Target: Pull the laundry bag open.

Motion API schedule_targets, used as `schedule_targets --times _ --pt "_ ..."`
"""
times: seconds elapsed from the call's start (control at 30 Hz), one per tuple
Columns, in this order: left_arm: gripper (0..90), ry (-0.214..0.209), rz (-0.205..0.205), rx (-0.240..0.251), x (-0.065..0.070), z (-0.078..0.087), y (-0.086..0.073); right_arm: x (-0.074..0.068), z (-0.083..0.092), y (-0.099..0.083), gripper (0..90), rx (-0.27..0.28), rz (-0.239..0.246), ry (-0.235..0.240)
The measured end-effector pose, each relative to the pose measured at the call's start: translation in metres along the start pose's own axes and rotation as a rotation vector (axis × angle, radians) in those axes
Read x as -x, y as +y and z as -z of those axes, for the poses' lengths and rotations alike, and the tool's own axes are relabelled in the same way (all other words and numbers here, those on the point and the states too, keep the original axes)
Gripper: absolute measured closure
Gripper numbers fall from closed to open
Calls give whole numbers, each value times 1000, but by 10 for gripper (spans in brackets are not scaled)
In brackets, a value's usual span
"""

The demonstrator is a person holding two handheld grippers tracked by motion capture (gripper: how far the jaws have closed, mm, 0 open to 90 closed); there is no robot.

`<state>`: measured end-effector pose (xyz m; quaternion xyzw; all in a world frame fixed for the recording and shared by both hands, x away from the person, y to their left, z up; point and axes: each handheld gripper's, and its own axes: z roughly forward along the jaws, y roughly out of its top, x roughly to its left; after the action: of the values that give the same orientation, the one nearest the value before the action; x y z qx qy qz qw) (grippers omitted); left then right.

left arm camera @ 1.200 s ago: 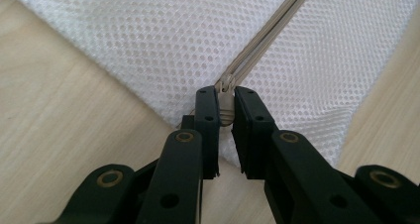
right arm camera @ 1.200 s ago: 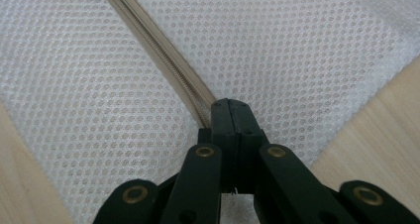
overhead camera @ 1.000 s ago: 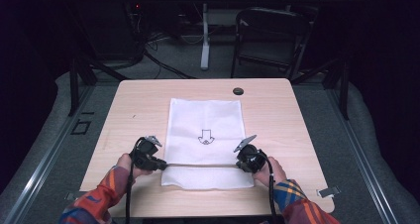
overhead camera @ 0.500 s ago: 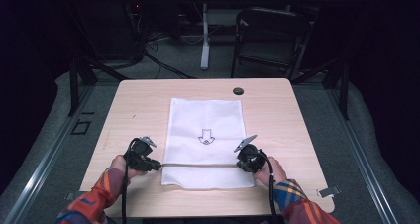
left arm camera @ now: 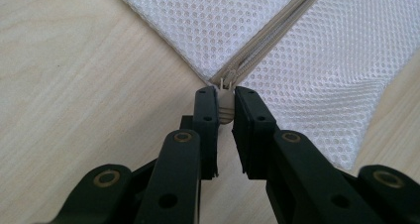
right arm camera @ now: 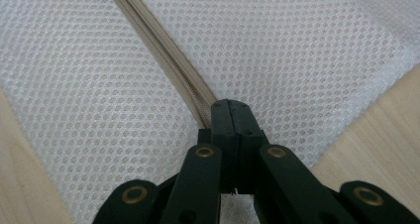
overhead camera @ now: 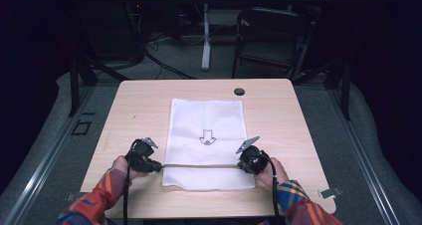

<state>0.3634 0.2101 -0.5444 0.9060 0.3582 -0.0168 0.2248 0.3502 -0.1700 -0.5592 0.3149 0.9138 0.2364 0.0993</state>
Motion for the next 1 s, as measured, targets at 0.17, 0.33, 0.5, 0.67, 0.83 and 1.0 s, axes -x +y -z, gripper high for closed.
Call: schedule_targets --times 0.17,0.33,0.5,0.67,0.83,1.0 --pt "701 -22 6 19 -1 2 0 -1 2 2 835 7 9 -3" --pt "456 -6 16 29 1 6 3 -2 11 4 618 40 -2 -11" --pt "247 20 29 74 2 16 2 2 25 3 273 53 -51 -36" --pt "153 70 74 119 -4 27 -7 13 43 -10 84 66 -120 -64" --pt "99 130 157 151 -19 34 -19 33 62 -37 0 71 -243 -117" --pt "33 173 221 153 -32 34 -25 52 73 -70 0 40 -323 -168"
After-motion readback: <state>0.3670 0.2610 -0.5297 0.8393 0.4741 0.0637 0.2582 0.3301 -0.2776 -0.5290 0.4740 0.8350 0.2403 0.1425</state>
